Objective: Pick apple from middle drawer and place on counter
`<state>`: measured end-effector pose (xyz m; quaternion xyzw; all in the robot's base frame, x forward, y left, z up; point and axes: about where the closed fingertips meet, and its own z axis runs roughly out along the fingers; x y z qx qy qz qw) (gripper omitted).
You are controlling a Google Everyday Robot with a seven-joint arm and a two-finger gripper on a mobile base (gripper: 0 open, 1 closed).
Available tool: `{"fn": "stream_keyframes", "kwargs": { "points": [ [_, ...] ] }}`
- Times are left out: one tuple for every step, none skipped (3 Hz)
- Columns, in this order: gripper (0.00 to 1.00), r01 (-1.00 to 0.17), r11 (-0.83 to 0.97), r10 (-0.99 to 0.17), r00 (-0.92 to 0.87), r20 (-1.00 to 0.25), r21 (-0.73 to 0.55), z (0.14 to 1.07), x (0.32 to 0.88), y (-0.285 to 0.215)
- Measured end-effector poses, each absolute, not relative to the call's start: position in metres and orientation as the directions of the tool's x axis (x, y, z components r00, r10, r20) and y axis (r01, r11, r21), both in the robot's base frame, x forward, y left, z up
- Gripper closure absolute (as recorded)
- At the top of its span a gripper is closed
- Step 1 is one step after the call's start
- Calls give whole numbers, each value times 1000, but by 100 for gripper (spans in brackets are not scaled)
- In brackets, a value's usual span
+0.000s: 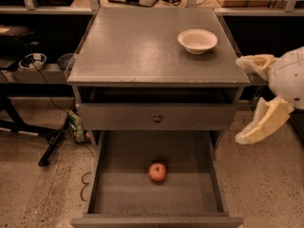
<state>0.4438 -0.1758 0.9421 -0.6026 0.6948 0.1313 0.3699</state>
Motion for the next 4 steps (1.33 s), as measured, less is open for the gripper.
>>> {"fn": "stream_keyframes", "kwargs": {
  "points": [
    [0,-934,244,-743,-7,-669,-261,924,448,-159],
    [0,-942,245,-780,-51,-624,-229,881,456,-134],
    [0,-942,245,-780,-51,-624,-229,881,456,-134],
    [0,-941,256,-763,-56,-644,-221,879,453,-138]
  ]
}}
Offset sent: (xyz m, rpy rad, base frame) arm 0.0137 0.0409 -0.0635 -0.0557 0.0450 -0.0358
